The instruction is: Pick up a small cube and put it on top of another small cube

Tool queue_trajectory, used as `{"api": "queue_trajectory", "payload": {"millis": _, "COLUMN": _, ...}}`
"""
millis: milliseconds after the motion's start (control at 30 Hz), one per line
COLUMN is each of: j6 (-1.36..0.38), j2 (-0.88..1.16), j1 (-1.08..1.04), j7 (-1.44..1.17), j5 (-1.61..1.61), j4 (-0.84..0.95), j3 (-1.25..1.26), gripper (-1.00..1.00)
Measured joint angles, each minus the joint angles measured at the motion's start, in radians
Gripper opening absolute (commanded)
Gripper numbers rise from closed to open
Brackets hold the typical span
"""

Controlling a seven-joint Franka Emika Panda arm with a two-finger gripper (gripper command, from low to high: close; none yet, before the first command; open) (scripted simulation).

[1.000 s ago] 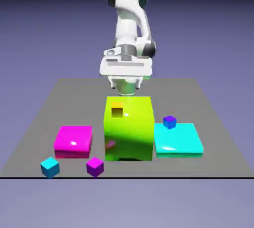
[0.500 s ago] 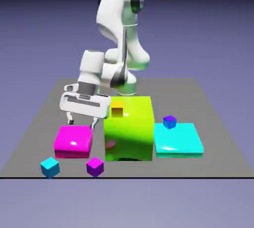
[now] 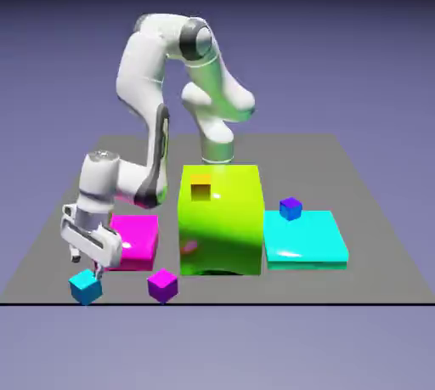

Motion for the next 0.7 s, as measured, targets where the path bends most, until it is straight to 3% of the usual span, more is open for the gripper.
{"api": "queue_trajectory", "payload": {"millis": 33, "j6": 0.016, "j2": 0.036, "j1": 0.004, "j7": 0.003, "j5": -0.001, "j4": 0.02, "j3": -0.005, "gripper": 0.0}}
{"api": "queue_trajectory", "payload": {"millis": 67, "j6": 0.025, "j2": 0.055, "j1": 0.006, "j7": 0.004, "j5": -0.001, "j4": 0.03, "j3": -0.008, "gripper": -1.0}}
{"api": "queue_trajectory", "payload": {"millis": 333, "j6": -0.083, "j2": -0.163, "j1": -0.016, "j7": 0.012, "j5": 0.006, "j4": -0.084, "j3": 0.032, "gripper": -1.0}}
{"api": "queue_trajectory", "payload": {"millis": 700, "j6": -0.483, "j2": -0.561, "j1": -0.036, "j7": 0.48, "j5": 0.091, "j4": -0.171, "j3": 0.279, "gripper": -1.0}}
